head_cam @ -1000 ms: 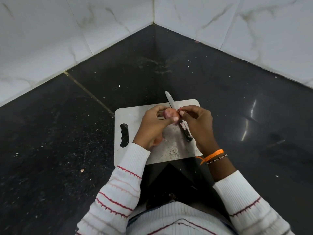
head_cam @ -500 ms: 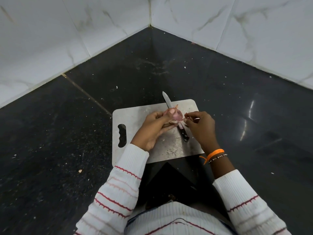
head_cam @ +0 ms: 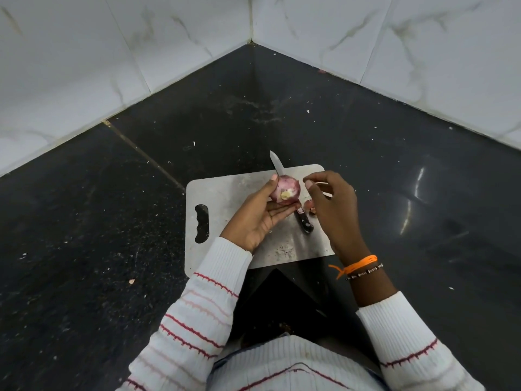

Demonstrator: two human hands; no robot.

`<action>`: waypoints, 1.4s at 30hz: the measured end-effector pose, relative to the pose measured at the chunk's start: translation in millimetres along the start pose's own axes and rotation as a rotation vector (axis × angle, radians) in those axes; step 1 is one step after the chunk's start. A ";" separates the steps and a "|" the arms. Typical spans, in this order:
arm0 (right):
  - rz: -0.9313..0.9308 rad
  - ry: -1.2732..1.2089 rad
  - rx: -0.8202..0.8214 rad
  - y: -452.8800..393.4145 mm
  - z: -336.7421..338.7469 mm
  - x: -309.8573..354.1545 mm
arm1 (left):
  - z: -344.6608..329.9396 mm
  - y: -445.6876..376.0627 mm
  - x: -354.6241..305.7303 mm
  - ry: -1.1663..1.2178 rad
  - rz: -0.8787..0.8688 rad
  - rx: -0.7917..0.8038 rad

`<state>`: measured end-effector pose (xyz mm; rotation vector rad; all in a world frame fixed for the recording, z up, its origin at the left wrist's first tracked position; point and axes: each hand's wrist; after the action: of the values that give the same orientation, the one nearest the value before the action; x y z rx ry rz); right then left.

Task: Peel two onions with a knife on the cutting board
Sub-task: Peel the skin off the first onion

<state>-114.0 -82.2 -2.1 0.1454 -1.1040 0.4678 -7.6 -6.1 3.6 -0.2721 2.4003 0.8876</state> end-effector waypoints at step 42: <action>0.069 0.041 0.031 13.7 -11.7 1.2 | 26.8 3.2 3.0 -0.550 -0.294 -0.036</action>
<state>-109.8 -65.6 -7.9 0.1242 -1.0644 0.5477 0.4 13.8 -13.1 -0.3336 1.7847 0.7510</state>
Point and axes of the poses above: each hand's wrist, its own y-axis away from the middle knuckle, its own z-axis out of the back of the hand, x = y × z, and after that the axes turned 10 degrees about y, right-handed
